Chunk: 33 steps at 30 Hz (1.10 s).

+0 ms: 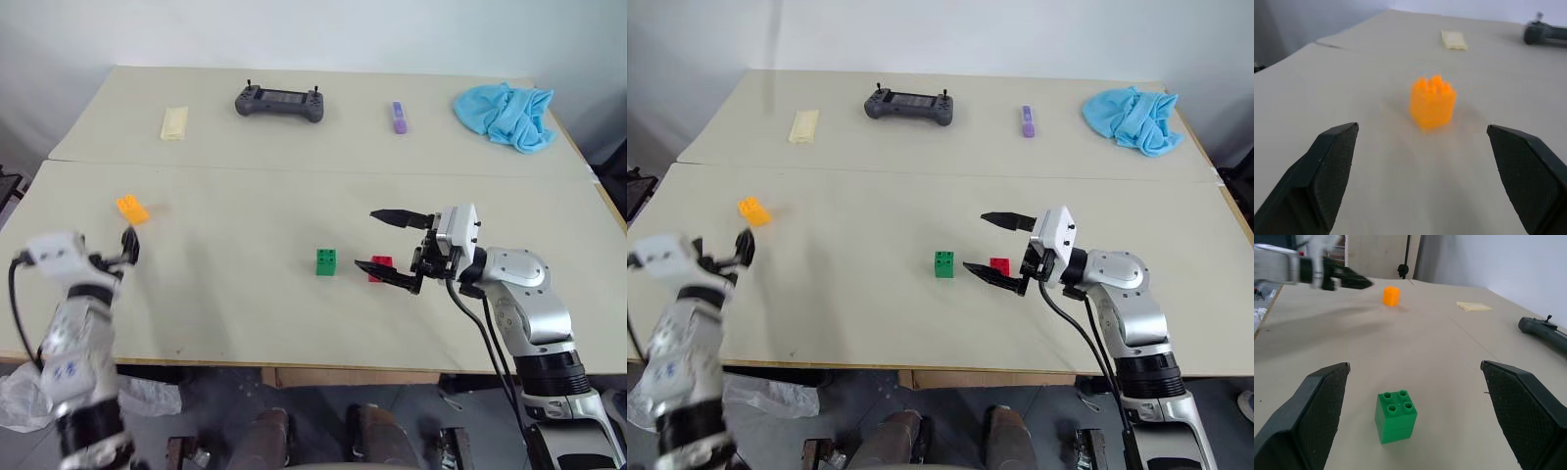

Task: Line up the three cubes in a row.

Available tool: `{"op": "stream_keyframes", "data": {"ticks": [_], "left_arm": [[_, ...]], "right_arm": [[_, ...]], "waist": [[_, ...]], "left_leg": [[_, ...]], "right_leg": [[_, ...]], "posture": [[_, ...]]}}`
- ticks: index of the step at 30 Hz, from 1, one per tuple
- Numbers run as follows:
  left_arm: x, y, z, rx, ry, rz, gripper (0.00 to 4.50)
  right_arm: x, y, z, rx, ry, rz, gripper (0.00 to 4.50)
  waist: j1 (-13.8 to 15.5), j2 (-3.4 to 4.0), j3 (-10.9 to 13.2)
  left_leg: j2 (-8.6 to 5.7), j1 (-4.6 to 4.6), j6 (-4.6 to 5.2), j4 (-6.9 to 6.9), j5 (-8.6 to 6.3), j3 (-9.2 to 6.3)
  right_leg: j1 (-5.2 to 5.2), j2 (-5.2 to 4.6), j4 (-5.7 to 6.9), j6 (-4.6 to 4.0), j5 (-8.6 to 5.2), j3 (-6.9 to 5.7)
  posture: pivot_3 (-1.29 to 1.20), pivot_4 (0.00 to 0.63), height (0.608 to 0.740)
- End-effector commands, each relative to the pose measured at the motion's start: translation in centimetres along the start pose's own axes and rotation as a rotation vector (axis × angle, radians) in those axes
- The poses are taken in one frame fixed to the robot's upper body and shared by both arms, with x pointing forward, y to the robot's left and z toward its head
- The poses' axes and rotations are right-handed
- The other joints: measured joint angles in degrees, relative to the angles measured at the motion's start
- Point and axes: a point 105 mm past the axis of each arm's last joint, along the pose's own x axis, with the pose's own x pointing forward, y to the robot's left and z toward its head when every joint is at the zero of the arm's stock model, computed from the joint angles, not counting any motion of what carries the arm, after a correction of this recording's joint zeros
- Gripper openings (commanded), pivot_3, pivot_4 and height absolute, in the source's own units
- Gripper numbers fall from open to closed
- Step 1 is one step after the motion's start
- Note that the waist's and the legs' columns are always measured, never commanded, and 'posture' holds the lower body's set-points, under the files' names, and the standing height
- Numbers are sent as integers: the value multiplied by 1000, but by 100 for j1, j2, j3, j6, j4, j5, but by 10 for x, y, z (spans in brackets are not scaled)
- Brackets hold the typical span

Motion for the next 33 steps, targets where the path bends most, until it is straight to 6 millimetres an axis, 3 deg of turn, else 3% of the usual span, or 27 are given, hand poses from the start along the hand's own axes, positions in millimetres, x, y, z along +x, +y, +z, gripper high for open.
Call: {"op": "stream_keyframes", "data": {"ticks": [1, 7, 19, 22, 30, 33], "left_arm": [[14, -7, -8, 64, 39, 89, 4475], [38, -17, -8, 94, 60, 167, 4475], [50, -12, -5, 37, 76, 208, 4475], [53, -5, -5, 48, 87, 231, 3900], [55, -10, -14, 30, 126, 171, 1479], [53, -21, 11, -72, -11, 2, 1476]], "right_arm": [[6, -6, 20, -27, -89, -59, 4500], [9, 2, 16, -30, -85, -78, 4500], [4, 2, 12, -27, -69, -127, 4500], [5, 3, 11, -27, -64, -125, 4500], [5, -3, 15, -36, -66, -120, 4500], [1, -4, 13, -47, -43, -126, 4500]], "waist": [[-40, 0, 0], [-69, 0, 0], [-5, -1, 0], [-2, -1, 0], [-4, 0, 0], [-5, -1, 0]], "left_leg": [[0, 0, 0, 0, 0, 5], [1, -3, 0, -4, 0, 16], [0, -3, -1, 2, 0, 17], [-1, -3, -1, 2, 0, 17], [-1, -3, -1, 3, 0, 17], [-1, -3, -1, 3, 0, 16]], "right_leg": [[-2, 0, -1, 0, 0, -3], [-15, 1, 1, 1, 0, -20], [-13, 0, 2, 3, 1, -21], [-13, 0, 1, 3, 1, -21], [-13, 0, 2, 3, 1, -22], [-13, 0, 1, 3, 1, -23]], "posture": [[0, 150, 740], [0, 150, 740], [0, 150, 740], [0, 150, 740], [0, 150, 740], [0, 150, 740]]}}
